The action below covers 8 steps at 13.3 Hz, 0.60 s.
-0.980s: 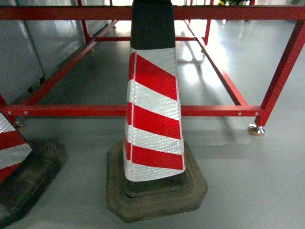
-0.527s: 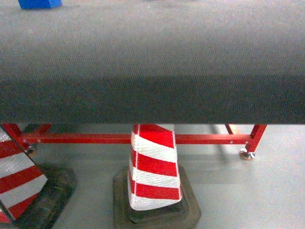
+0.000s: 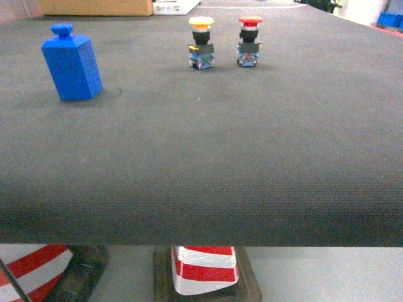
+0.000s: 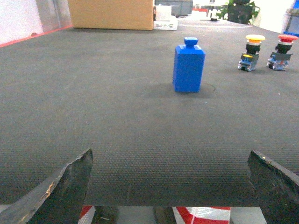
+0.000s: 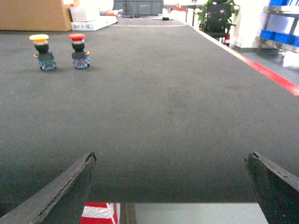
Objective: Pick blue part to blue bin on bottom shelf
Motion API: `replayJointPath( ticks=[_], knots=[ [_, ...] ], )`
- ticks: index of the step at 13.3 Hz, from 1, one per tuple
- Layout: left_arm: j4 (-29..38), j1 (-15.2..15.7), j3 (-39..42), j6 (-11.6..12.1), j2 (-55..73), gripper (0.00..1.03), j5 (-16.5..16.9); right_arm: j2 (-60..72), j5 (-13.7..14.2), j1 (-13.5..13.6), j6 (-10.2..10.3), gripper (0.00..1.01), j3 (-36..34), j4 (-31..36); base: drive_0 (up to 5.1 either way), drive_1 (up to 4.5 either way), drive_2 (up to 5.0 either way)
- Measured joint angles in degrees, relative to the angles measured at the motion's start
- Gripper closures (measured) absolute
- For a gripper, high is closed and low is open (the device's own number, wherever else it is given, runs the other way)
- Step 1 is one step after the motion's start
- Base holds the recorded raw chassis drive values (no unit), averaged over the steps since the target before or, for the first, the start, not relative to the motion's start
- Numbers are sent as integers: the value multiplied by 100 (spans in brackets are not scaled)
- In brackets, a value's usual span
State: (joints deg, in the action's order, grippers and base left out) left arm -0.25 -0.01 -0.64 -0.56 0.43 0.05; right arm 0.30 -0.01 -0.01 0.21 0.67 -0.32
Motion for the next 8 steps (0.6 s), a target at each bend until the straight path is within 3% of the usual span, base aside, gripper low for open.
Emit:
replayJointPath(
  ticks=[8],
  knots=[
    [2, 0, 0, -2, -2, 5, -15, 0, -2, 0, -9, 3, 0, -2, 0, 0, 0]
  ],
)
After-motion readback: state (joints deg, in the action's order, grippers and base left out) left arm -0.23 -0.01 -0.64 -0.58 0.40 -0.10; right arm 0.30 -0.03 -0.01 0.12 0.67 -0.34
